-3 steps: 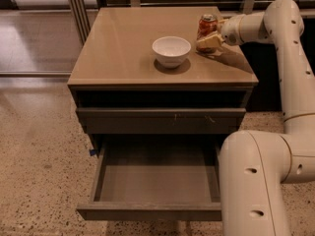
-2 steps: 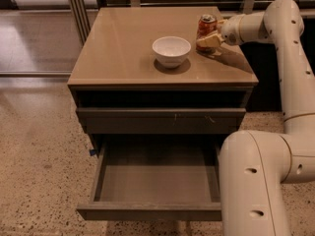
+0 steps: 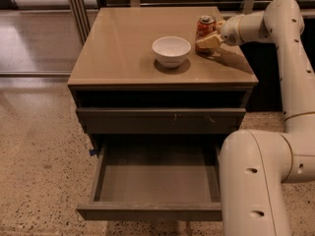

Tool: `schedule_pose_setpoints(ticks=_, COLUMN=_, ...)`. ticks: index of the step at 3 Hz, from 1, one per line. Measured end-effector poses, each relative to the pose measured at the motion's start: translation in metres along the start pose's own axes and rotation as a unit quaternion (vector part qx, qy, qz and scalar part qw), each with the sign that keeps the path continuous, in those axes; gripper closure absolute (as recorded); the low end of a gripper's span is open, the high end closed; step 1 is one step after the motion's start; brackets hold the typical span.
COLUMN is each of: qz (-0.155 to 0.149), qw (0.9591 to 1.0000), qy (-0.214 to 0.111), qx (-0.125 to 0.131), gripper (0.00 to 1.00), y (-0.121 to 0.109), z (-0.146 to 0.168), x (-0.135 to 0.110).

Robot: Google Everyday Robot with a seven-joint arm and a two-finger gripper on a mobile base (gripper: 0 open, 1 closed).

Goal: Place coke can into middle drawer

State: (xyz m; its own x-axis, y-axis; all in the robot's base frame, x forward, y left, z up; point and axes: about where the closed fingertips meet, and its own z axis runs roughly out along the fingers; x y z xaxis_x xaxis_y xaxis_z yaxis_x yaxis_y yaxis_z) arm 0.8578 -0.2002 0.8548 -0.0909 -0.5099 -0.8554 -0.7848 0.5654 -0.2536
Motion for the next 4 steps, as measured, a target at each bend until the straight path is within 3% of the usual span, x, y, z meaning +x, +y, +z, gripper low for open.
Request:
schedule_pose_setpoints(ticks=1, qz=0.012, qw=0.9978, qy=0.060, qx=-0.025, gripper=1.00, y=0.017, z=-0.025, x=-0.004)
schedule_pose_setpoints(ticks=2, qz=0.039, qw=0.9903, qy=0.129, qx=-0.033, gripper=1.00, y=0.030, z=-0.070, x=-0.012)
schedule_pose_setpoints(ticks=3, qz=0.069, qw=0.9870, qy=0.141, qx=-0.036, gripper=1.00, y=0.039, z=-0.109, x=-0.018)
schedule_pose_setpoints(ticks=4, qz=0.096, qw=0.9891, qy=0.091, qx=-0.064, gripper=1.00, y=0.060, z=-0.125, x=-0.017)
